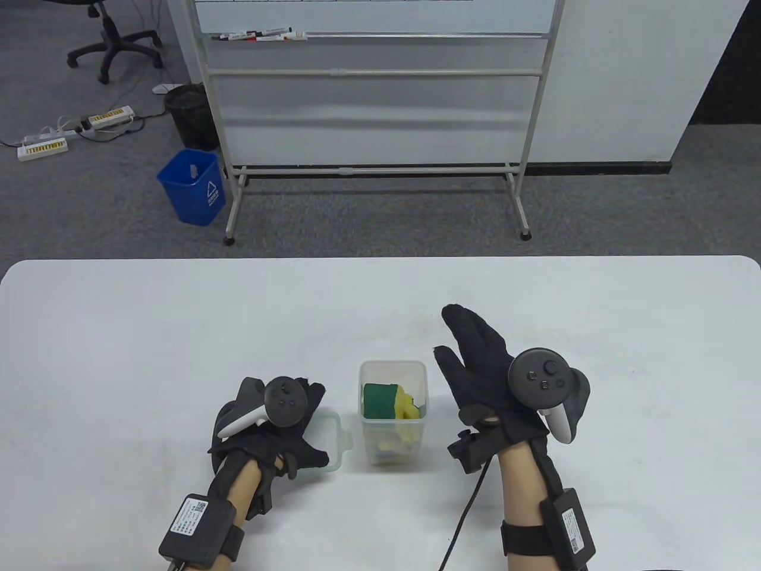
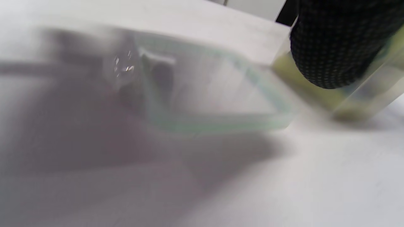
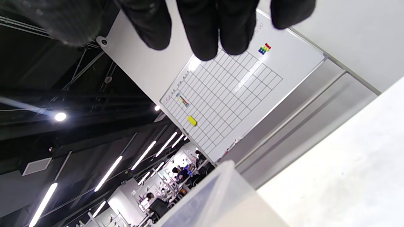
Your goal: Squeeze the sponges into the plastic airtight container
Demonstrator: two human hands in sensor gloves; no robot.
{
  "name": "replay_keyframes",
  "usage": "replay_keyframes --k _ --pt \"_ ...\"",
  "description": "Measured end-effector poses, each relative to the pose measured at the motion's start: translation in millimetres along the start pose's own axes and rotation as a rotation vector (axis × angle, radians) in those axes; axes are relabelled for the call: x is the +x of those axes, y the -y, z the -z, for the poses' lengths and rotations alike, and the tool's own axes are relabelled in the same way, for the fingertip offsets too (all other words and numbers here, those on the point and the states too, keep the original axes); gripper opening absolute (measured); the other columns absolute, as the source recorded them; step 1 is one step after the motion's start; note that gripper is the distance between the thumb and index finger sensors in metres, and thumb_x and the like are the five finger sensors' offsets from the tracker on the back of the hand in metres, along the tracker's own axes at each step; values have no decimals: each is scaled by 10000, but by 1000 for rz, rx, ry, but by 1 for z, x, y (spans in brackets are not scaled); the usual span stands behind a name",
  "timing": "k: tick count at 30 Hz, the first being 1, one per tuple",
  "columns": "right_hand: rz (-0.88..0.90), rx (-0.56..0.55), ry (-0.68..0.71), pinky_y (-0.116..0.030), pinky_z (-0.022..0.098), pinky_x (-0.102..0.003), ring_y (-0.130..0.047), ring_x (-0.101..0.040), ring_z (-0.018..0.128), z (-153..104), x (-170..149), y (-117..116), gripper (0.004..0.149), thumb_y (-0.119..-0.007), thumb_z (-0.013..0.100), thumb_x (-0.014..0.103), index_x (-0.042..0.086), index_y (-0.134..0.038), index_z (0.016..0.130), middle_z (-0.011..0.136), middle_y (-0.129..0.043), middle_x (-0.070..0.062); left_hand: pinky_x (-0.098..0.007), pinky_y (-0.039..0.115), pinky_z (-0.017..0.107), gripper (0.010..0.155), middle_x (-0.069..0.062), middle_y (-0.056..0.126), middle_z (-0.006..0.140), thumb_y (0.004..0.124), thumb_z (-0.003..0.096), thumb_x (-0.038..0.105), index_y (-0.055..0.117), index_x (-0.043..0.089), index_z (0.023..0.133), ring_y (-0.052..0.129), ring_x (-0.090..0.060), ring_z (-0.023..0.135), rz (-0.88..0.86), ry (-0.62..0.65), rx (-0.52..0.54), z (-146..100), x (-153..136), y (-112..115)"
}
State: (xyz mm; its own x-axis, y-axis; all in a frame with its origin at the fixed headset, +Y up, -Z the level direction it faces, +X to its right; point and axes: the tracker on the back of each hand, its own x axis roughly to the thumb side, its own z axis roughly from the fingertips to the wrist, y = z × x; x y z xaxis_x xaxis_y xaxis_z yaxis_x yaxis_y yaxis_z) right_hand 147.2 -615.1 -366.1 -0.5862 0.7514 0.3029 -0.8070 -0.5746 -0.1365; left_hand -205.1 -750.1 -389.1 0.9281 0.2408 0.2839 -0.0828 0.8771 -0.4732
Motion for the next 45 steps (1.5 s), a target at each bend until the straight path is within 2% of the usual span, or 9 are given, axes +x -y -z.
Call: replay_keyframes --k 4,8,15,24,27,33,37,39,45 --pt "-1 8 -4 -444 774 -622 -563 -370 1099 -1 1 1 744 -644 473 659 343 -493 1129 1191 -558 -88 -781 184 716 1136 -105 44 1199 899 354 635 71 326 1067 76 -410 1118 21 -10 -74 8 -2 11" --pt "11 8 -6 -445 772 -628 -566 -374 1098 -1 -1 2 742 -646 473 658 346 -493 1129 1189 -563 -89 -773 235 734 1130 -115 77 1203 906 362 606 71 313 1064 123 -414 1126 81 -49 -124 14 -5 19" --pt "16 13 -10 -449 770 -630 -575 -377 1094 -1 -1 2 742 -643 474 658 340 -499 1129 1186 -570 -95 -739 344 763 1116 -72 204 1213 928 344 606 149 297 1082 233 -394 1135 65 -29 -30 12 -9 15" --pt "6 12 -9 -447 770 -626 -575 -377 1093 -1 -1 2 742 -645 474 657 337 -504 1129 1184 -574 -92 -738 434 750 1107 -227 370 1172 925 318 630 289 163 1094 418 -502 1088 48 -25 90 9 -7 9" --pt "-2 9 -10 -449 770 -625 -575 -377 1094 -1 -1 2 744 -650 474 656 334 -506 1129 1184 -575 -91 -742 438 747 1114 -250 370 1159 919 316 636 289 142 1091 429 -521 1075 -26 -42 164 0 -16 -2" --pt "13 -19 -11 -478 764 -612 -602 -395 1074 -4 8 3 745 -679 473 647 306 -543 1121 1168 -601 -130 -744 434 747 1135 -263 321 1158 923 323 621 244 131 1089 417 -536 1067 -139 -26 466 -40 -20 -44" --pt "22 -43 -3 -538 752 -590 -673 -407 1032 -7 20 3 755 -711 469 636 258 -582 1110 1133 -663 -156 -735 438 753 1125 -260 318 1160 921 329 623 252 139 1094 414 -531 1070 -165 90 694 -76 8 -75" --pt "31 -43 7 -572 739 -586 -714 -406 1007 -9 27 3 765 -730 465 632 233 -597 1105 1113 -702 -151 -733 440 755 1122 -258 317 1161 922 329 621 256 143 1096 413 -530 1072 -166 163 758 -87 27 -86" --pt "68 11 -13 -746 616 -539 -937 -365 794 -14 45 -1 764 -751 457 634 165 -687 1058 929 -922 -135 -725 438 769 1113 -238 301 1177 918 339 616 249 163 1104 395 -514 1093 -124 374 785 -103 87 -110"
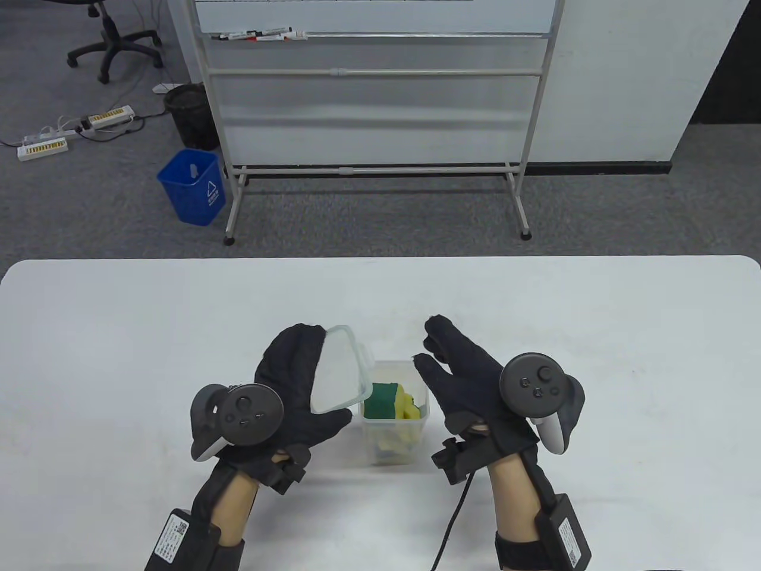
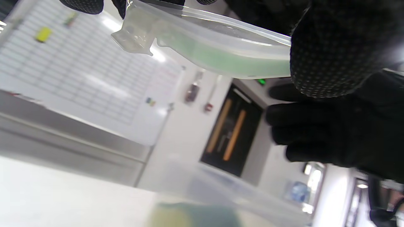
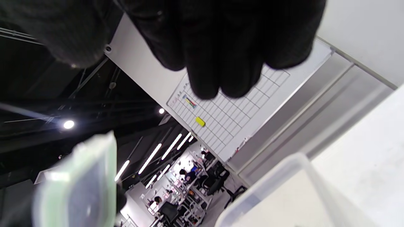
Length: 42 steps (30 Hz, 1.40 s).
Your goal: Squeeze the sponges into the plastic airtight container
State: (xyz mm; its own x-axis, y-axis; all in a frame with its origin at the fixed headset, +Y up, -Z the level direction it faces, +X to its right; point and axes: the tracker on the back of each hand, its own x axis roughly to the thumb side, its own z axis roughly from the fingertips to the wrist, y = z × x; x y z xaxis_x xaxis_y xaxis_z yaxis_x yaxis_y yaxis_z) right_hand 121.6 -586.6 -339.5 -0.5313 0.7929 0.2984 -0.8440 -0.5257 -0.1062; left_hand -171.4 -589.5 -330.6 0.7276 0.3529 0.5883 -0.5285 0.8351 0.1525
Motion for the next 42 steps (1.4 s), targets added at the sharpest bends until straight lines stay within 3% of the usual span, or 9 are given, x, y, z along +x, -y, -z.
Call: replay_keyframes --k 6,10,15,18,22,25,33,38,42 --pt "166 139 -62 -796 549 -518 -996 -350 694 0 0 -6 799 -774 452 642 123 -681 1052 843 -983 -147 -721 444 775 1110 -217 326 1187 930 333 611 262 177 1107 398 -497 1108 28 100 -36 19 33 13" --pt "295 204 -82 -848 475 -480 -1054 -289 557 3 -4 -8 708 -839 458 534 93 -738 1003 699 -1050 -79 -712 464 778 1103 -208 330 1194 930 328 615 278 189 1109 411 -479 1118 52 126 -9 21 43 26" --pt "350 154 -78 -871 445 -457 -1075 -253 496 4 -8 -7 629 -853 452 471 81 -811 943 627 -1070 -41 -717 438 779 1094 -173 264 1207 899 353 617 226 201 1108 328 -444 1137 35 129 -12 20 42 23" --pt "431 116 -81 -864 453 -462 -1071 -262 507 5 -11 -7 616 -854 452 461 86 -816 940 636 -1067 -50 -726 428 772 1070 -180 200 1208 849 383 638 200 195 1109 296 -451 1135 -119 68 15 19 23 17" --pt "454 125 -83 -860 461 -464 -1066 -263 519 5 -14 -6 612 -849 455 456 92 -811 945 649 -1060 -52 -675 591 742 973 -178 398 1201 846 417 583 300 174 1111 586 -434 1074 -309 -68 90 16 -10 18" --pt "455 124 -81 -859 464 -466 -1064 -265 525 6 -14 -6 609 -847 457 453 94 -809 947 653 -1060 -51 -605 713 694 902 -193 596 1136 814 441 585 384 151 1105 807 -379 956 -477 -185 79 14 -29 25" --pt "450 154 -91 -857 467 -469 -1063 -271 532 7 -15 -12 610 -847 459 451 92 -807 950 660 -1059 -63 -452 896 516 588 -73 991 805 797 481 496 735 163 962 1061 -218 594 -810 -262 31 15 -44 43" --pt "469 155 -126 -837 485 -483 -1049 -289 556 8 -22 -11 633 -824 471 475 81 -792 965 684 -1049 -77 -407 916 447 518 -15 1022 655 830 465 475 790 185 893 1059 -146 458 -810 -307 31 15 -48 49" --pt "292 88 -200 -829 489 -487 -1044 -292 552 8 -28 -9 633 -834 469 470 81 -791 966 678 -1047 -73 -392 925 419 524 -8 1027 607 835 455 485 799 181 880 1054 -123 408 -671 -350 72 14 -47 48"
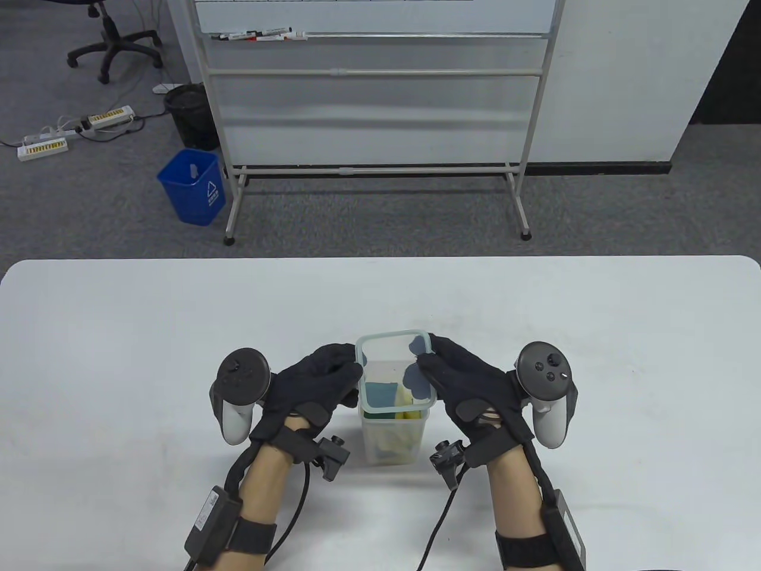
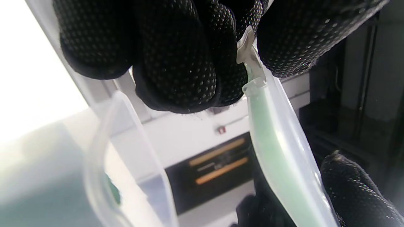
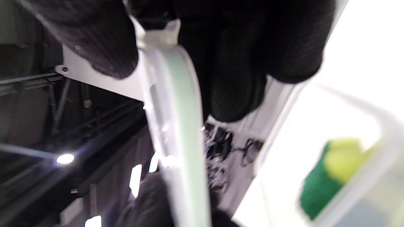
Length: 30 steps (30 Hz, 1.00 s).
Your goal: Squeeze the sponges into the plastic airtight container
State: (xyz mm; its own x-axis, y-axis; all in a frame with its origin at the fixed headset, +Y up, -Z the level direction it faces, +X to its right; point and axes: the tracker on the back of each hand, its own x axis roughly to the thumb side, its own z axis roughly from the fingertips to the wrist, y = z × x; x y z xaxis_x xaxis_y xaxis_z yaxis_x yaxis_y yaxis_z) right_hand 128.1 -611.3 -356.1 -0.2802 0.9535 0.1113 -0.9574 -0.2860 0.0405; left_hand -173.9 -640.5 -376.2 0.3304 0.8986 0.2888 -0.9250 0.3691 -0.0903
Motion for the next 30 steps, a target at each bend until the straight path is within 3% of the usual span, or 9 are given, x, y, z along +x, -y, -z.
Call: replay_keyframes --k 3,12,18,30 --pt "-279 -146 -29 -843 468 -468 -1057 -252 489 0 -2 0 589 -863 452 457 104 -846 923 597 -1069 -30 -390 926 411 543 7 1024 582 839 448 487 793 169 886 1047 -113 385 62 -27 23 0 -3 -1" --pt "-610 -220 -18 -849 442 -446 -1038 -203 369 3 -1 -16 584 -902 427 452 142 -858 920 483 -1062 12 -386 934 382 623 17 1039 526 854 437 492 742 153 947 1051 -109 330 191 -104 14 2 -15 6" --pt "-707 -222 -20 -845 452 -449 -1032 -199 373 5 -4 -23 591 -899 427 456 156 -845 933 483 -1054 12 -393 934 382 633 7 1044 527 858 434 480 731 149 959 1056 -116 332 240 -118 -1 2 -17 9" --pt "-728 -185 -42 -841 459 -450 -1026 -197 379 7 -7 -26 595 -894 429 461 161 -840 940 483 -1041 24 -396 934 387 628 8 1044 535 854 438 477 734 149 960 1059 -120 339 253 -145 -27 3 -20 9"
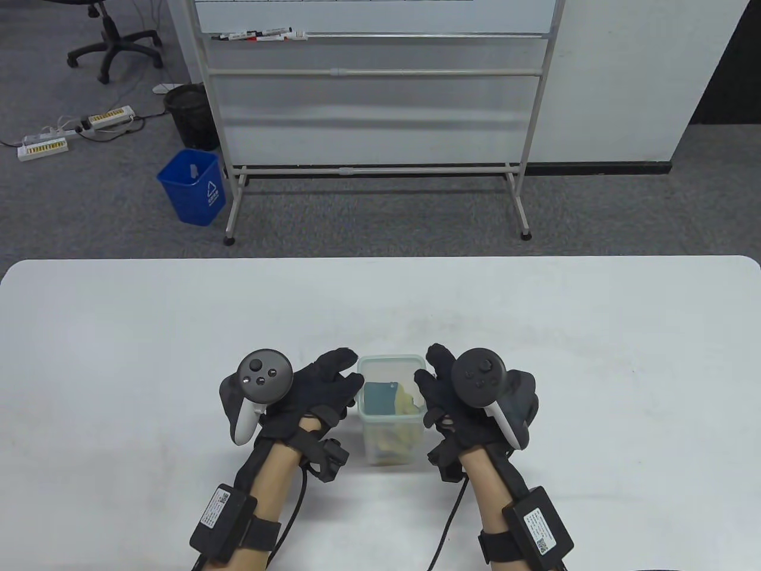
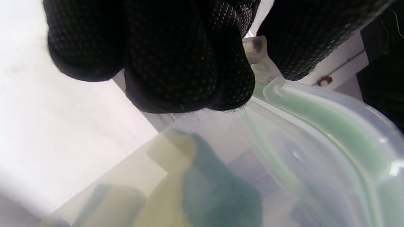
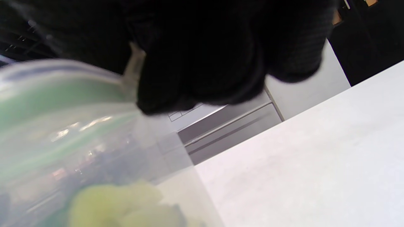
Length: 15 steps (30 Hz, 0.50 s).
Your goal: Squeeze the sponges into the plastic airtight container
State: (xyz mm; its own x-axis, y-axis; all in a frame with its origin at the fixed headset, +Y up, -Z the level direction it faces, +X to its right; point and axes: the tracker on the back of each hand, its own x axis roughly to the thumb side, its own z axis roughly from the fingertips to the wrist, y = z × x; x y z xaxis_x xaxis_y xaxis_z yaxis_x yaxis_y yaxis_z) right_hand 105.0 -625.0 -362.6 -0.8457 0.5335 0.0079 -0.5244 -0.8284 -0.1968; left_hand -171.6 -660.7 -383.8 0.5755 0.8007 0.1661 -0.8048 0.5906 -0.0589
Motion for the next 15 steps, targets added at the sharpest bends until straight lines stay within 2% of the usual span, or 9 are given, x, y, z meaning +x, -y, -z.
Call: replay_keyframes --k 11,13,15 --pt "112 177 -81 -807 509 -481 -1019 -235 467 6 -12 -5 604 -828 475 473 153 -787 985 550 -1027 11 -415 917 422 631 6 1031 585 837 447 480 715 157 975 1055 -141 390 -11 -20 -31 1 -2 3" --pt "108 198 -96 -778 551 -502 -1007 -267 550 5 -13 -5 630 -820 481 490 167 -750 1017 640 -1017 -16 -457 878 502 663 -34 987 719 844 444 484 676 165 1000 1038 -192 522 25 -18 -6 -1 0 2" --pt "66 175 -88 -706 628 -553 -945 -342 727 3 -10 -3 696 -826 481 508 205 -647 1081 858 -935 -82 -514 816 592 676 -72 888 878 848 437 507 641 194 999 977 -254 698 94 -8 26 -3 5 0"
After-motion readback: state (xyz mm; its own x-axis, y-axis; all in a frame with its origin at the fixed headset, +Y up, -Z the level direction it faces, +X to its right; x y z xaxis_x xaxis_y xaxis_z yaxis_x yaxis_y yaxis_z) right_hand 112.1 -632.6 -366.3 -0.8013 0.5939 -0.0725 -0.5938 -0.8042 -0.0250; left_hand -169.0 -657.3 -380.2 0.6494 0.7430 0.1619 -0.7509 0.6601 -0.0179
